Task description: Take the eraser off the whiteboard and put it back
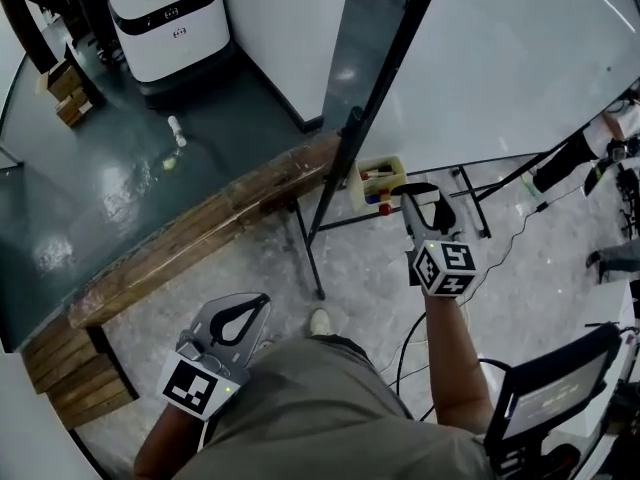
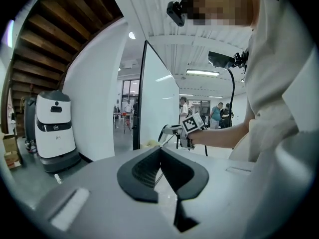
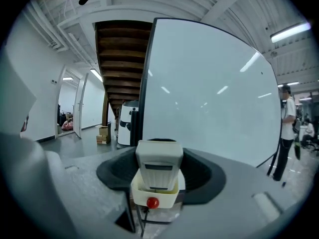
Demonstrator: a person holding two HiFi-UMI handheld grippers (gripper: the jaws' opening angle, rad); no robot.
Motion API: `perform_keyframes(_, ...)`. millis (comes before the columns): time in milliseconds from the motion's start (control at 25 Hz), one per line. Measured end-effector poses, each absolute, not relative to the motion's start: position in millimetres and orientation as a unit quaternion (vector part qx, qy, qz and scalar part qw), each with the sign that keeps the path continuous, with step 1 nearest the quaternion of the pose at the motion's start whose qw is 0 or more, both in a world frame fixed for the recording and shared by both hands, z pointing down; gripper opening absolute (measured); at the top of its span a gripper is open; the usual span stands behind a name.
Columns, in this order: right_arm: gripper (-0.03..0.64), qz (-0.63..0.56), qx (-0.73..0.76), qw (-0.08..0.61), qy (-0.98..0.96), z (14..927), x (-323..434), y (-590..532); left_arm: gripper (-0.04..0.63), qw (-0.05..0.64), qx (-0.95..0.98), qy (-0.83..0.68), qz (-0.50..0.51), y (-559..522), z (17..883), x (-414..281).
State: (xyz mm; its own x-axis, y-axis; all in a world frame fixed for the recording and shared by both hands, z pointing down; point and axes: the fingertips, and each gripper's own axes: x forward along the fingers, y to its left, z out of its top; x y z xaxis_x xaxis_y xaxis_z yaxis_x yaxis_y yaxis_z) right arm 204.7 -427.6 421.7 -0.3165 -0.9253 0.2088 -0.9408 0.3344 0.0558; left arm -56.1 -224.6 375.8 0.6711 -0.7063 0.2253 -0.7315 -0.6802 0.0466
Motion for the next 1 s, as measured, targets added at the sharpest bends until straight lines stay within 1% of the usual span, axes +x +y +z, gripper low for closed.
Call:
perform_keyframes(680,0.261,0.084,0.552,0.14,-0.818,503,209,-486,0.008,0.092,0.894,-0.419,0.13,-272,385,-24)
perform_keyframes(1000,0.261,0.083,0.546,0.157,-0.819,520,204,-487,0.008,0.095,0.893,-0.42,0.132,-280,389,-18)
